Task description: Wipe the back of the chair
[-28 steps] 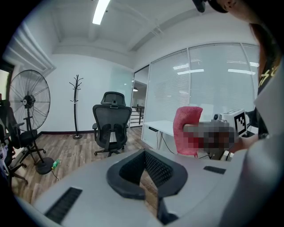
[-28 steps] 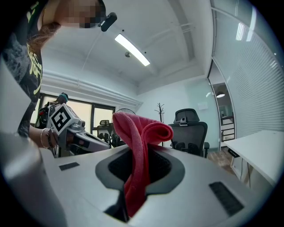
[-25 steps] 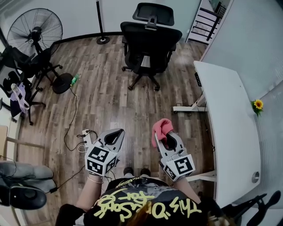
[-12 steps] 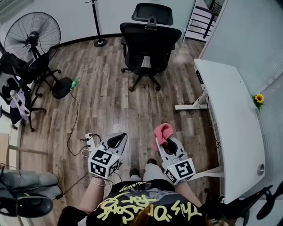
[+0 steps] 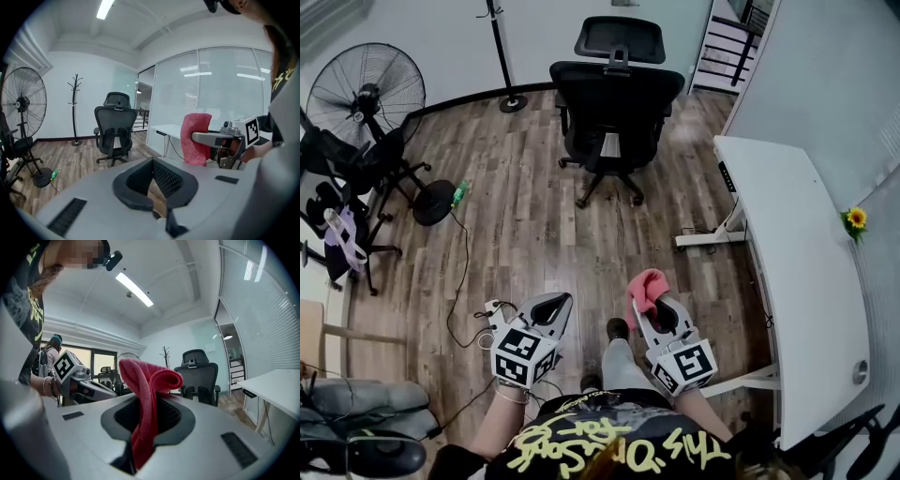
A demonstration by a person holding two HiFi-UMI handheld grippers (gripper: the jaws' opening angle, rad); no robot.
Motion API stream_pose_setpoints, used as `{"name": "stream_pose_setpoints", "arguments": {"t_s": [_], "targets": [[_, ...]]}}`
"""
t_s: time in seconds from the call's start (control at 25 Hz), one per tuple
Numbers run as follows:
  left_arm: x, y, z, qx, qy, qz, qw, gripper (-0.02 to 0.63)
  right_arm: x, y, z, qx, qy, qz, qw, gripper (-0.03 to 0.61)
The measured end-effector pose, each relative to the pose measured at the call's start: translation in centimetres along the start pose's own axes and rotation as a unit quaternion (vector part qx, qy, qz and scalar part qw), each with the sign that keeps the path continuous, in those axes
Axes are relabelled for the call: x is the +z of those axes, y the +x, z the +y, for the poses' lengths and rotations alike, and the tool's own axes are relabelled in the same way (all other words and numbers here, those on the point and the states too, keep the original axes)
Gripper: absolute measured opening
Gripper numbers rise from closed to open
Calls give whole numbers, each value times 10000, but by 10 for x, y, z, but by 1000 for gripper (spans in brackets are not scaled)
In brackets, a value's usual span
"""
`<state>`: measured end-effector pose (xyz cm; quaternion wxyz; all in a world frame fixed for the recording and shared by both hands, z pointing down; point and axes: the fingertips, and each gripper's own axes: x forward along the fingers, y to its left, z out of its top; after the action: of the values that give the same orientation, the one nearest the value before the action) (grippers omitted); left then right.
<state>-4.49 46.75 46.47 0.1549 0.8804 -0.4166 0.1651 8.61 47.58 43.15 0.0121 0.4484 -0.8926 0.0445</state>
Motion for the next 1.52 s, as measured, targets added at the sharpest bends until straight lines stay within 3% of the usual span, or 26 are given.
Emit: {"name": "stream_pose_setpoints", "arguments": {"t_s": [0.44, 0.84, 1.08, 1.52], "targets": [[71, 90, 54, 212, 167, -176, 9995, -6, 35, 87, -94, 242, -121, -352, 9990, 63], [124, 166, 87, 421, 44, -316, 9986, -8, 46, 145, -179, 360, -58, -282, 9989, 63], [136, 194, 92, 568, -75, -441, 9974, -8, 43, 162, -204, 592, -67, -226, 9980, 63], [140, 206, 104, 606, -122, -424, 9972, -8, 43, 174, -213, 626, -35, -214, 9978, 63]]}}
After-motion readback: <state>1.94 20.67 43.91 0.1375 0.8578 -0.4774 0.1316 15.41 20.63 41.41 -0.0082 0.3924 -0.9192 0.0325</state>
